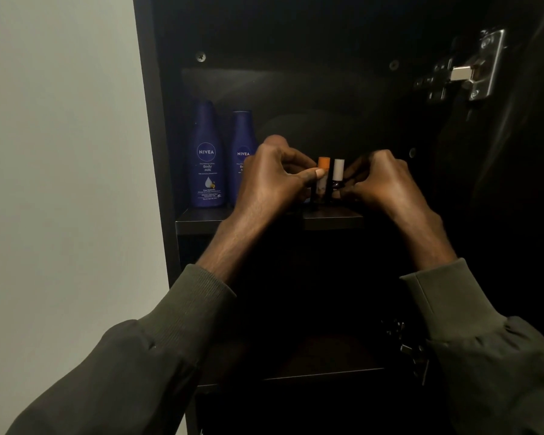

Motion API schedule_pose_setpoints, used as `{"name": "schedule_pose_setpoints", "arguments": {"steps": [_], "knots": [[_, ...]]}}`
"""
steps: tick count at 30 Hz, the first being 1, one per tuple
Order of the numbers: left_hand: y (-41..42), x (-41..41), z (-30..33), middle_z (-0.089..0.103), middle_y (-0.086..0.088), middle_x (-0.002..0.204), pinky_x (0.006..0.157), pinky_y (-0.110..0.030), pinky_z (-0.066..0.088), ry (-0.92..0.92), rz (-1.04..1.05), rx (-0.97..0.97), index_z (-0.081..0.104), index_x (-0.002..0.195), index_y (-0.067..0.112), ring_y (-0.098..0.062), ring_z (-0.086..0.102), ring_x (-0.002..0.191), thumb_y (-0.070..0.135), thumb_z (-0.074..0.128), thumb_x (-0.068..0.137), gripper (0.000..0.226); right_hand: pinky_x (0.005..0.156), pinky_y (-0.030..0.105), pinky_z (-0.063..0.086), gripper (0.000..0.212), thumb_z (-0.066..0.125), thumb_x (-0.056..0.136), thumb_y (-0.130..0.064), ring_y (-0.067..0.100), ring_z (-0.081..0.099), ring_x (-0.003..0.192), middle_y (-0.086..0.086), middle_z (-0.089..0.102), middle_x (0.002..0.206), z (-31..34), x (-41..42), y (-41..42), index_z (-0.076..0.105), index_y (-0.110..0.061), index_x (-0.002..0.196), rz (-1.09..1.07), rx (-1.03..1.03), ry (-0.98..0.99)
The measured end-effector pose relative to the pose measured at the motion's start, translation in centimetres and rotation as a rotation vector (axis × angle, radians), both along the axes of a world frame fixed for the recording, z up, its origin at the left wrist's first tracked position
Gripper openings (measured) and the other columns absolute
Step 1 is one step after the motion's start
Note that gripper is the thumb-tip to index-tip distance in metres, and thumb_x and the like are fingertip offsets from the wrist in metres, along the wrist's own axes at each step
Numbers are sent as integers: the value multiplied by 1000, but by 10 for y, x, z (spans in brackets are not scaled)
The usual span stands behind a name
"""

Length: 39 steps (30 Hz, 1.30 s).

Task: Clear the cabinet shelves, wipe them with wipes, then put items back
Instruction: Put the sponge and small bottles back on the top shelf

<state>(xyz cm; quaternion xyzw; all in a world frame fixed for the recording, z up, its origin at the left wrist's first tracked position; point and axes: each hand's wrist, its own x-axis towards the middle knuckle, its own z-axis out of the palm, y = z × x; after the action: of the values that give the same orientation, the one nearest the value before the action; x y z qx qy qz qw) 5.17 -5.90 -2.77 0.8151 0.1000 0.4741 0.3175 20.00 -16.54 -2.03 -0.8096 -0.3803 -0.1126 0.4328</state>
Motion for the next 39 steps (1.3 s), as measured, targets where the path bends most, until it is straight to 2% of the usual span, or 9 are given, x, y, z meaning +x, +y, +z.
{"name": "schedule_pose_setpoints", "arguments": {"steps": [4, 7, 9, 18, 25, 28, 31, 34, 39], "knots": [[-1, -1, 1, 73, 6, 82, 60, -15, 57, 18, -1, 8, 73, 96, 19, -1, 72, 71, 24, 76, 84, 14, 70, 25, 55, 40, 83, 72, -21, 11, 64, 89, -1, 65, 101, -3, -3, -3, 64, -21, 107, -4, 10, -11], [-1, -1, 1, 74, 6, 82, 61, -16, 58, 10, 6, 4, 74, 96, 19, -1, 72, 71, 25, 76, 83, 14, 62, 18, 46, 45, 83, 73, -21, 10, 61, 92, -2, 64, 104, -3, -6, -8, 62, -20, 112, -38, 44, -54], [-1, -2, 0, 74, 6, 80, 59, -15, 56, 10, 3, -3, 74, 96, 19, -1, 71, 70, 25, 76, 84, 14, 66, 18, 44, 45, 82, 74, -21, 9, 60, 93, -3, 63, 104, -4, -11, -13, 61, -21, 114, -62, 83, -83], [-7, -11, -6, 74, 2, 86, 57, -11, 52, -58, 7, -6, 74, 99, 13, 0, 71, 71, 25, 74, 86, 18, 73, 23, 56, 33, 83, 73, -29, -1, 63, 82, -10, 65, 86, -6, -37, -37, 63, -32, 98, -73, 258, -145], [-32, -44, -31, 75, 3, 91, 62, -13, 54, -133, -61, 34, 74, 101, 12, -3, 72, 80, 25, 70, 90, 17, 68, 16, 56, 30, 77, 80, -31, -6, 65, 81, -12, 66, 93, -30, -77, -63, 63, -28, 106, 30, 293, -175], [-42, -62, -65, 74, 2, 93, 65, -16, 55, -92, -107, -12, 72, 103, 12, -6, 72, 80, 25, 68, 91, 18, 64, 14, 56, 27, 78, 79, -30, -5, 68, 73, -8, 69, 88, -58, -94, -73, 65, -24, 103, 147, 269, -121], [-45, -75, -108, 76, 2, 86, 64, -23, 56, -43, -104, -133, 75, 99, 15, -10, 73, 72, 26, 71, 89, 15, 63, 22, 58, 23, 82, 76, -27, 3, 70, 68, -4, 72, 81, -92, -102, -72, 68, -24, 94, 257, 228, 23], [-48, -88, -155, 76, 3, 86, 64, -22, 55, 37, -90, -216, 76, 99, 15, -10, 73, 75, 23, 70, 89, 14, 65, 29, 60, 21, 83, 76, -25, 6, 71, 69, -3, 72, 79, -133, -109, -67, 68, -24, 91, 345, 183, 140], [-50, -106, -244, 76, 3, 81, 64, -27, 60, 267, -40, -418, 76, 99, 18, -12, 73, 68, 21, 68, 90, 12, 62, 31, 60, 18, 83, 76, -21, 9, 70, 65, 0, 72, 75, -219, -123, -61, 69, -22, 86, 492, 46, 420]]}}
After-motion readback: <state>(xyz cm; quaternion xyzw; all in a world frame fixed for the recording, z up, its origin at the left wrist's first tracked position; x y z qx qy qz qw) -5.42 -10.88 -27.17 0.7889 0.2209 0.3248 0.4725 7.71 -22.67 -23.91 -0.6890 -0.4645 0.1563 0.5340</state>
